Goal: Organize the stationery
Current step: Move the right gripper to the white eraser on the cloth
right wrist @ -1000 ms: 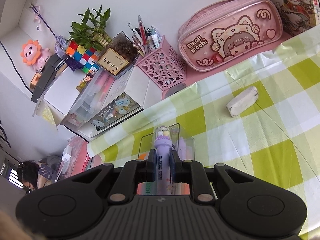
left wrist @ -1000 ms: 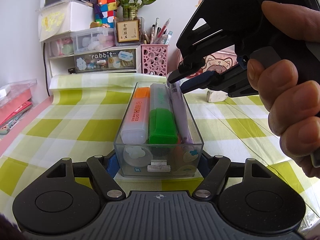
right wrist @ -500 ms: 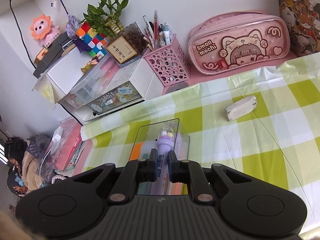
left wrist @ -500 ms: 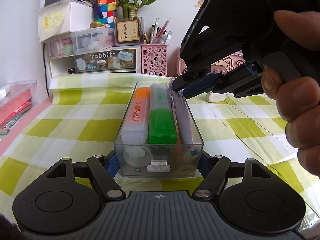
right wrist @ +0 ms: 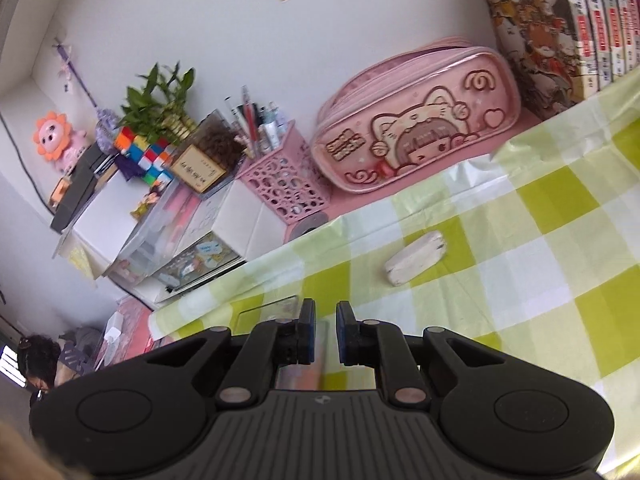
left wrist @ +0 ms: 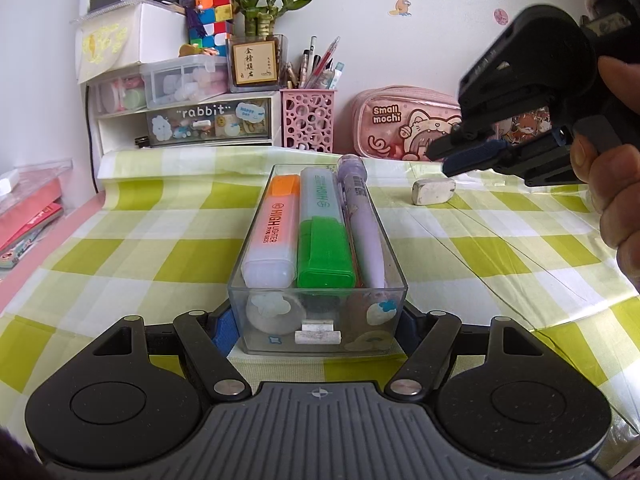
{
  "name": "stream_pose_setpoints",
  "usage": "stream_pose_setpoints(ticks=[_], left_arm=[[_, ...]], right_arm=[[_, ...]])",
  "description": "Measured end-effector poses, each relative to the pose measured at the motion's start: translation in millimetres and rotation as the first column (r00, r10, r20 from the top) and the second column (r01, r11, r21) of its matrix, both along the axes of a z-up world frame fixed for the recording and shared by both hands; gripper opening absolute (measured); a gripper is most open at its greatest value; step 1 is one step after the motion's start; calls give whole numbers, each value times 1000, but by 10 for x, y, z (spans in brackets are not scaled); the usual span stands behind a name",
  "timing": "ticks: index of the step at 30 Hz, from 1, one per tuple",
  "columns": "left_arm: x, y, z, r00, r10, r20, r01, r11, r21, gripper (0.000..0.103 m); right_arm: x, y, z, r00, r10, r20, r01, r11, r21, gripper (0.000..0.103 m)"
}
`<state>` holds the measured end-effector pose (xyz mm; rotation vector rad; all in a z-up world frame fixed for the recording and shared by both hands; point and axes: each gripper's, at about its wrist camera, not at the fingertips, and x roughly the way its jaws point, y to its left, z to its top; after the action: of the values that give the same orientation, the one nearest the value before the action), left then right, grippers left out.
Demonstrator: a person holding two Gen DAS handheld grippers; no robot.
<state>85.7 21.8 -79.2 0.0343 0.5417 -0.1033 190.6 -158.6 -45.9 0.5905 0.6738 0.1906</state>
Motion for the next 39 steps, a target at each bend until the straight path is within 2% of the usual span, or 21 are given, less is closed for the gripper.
stream_pose_setpoints(ticks=[4,6,9,13,20,24,28,30,34,39], left_arm=[[4,-2,3,1000,0,1,0,1000,-3,72],[3,1,2,1000,-1,1,1,1000,-3,72],[4,0,2,1000,-1,1,1,1000,-3,72],[2,0,2,1000,-1,1,1,1000,-3,72],[9,10,9,1000,-4,1,4,1000,-4,72],[12,7,9,1000,-3,1,3,1000,-3,72],[9,0,8,1000,-4,0,4,1000,-1,72],[9,0,8,1000,-4,0,4,1000,0,72],[11,0,8,1000,-4,1,4,1000,0,72],[11,-2,7,1000,-7,1,7,1000,-1,72]], right_arm=[[64,-237,-95,997,-80,-21,78,994,-70,16],[94,-278,-127,997,-79,-20,77,992,-98,19],[151,-247,-161,998,-65,-12,61,976,-211,27],[227,-151,-182,1000,6,-15,-10,950,-313,30],[452,-320,-166,998,57,3,-51,923,-382,30],[662,-487,-277,991,134,-22,-127,864,-487,30],[671,-540,-330,961,273,34,-227,858,-460,30],[673,-472,-347,944,326,48,-263,832,-488,30],[652,-325,-356,896,443,35,-350,751,-560,30],[696,-282,-316,867,495,50,-371,711,-597,30]])
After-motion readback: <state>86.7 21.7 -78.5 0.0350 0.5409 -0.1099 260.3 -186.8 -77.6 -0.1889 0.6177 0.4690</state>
